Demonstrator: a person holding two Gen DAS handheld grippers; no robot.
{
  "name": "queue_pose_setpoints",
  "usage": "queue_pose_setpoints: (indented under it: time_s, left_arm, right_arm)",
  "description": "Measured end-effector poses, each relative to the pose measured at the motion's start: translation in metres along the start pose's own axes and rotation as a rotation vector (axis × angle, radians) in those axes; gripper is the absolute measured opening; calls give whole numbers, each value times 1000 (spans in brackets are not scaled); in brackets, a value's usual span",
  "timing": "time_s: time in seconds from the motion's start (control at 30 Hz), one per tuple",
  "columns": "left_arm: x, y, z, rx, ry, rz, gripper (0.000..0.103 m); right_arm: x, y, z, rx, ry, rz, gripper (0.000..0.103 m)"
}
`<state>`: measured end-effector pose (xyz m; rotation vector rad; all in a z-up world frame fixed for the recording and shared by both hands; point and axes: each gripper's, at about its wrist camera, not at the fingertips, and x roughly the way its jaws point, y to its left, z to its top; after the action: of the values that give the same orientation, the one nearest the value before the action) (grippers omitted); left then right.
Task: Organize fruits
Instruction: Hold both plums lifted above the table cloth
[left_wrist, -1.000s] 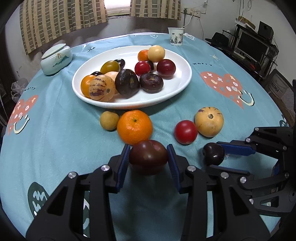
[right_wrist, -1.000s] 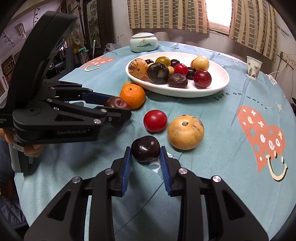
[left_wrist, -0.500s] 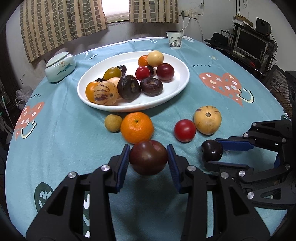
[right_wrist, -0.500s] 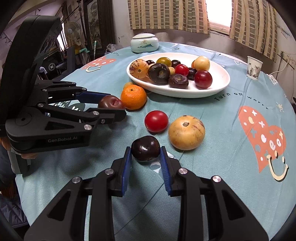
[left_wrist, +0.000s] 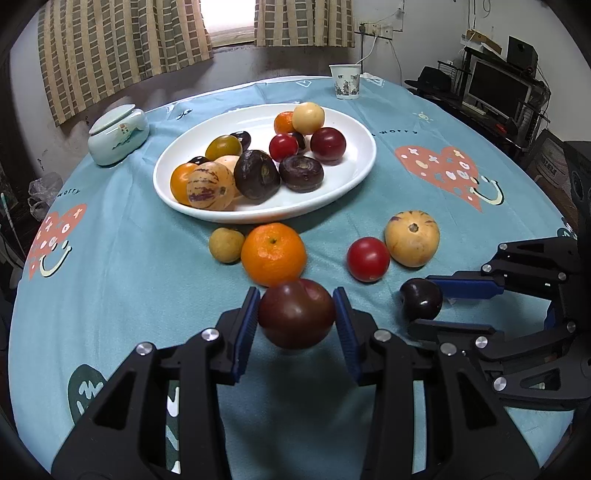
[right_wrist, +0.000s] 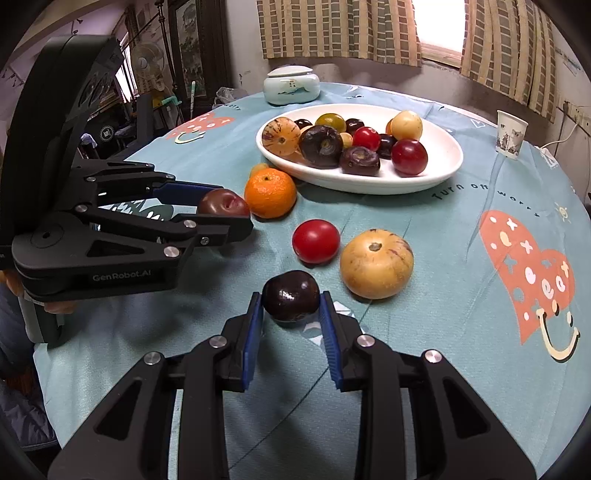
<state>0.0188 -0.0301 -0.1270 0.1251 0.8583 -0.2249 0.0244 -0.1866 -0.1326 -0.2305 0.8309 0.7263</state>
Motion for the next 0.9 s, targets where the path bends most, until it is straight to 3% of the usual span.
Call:
queue_pose_setpoints:
  time_s: [0.9]
  left_arm:
    - [-5,0,1,-8,-12,-12,41]
  right_arm:
    - [-3,7,2,-20,-7,24,32]
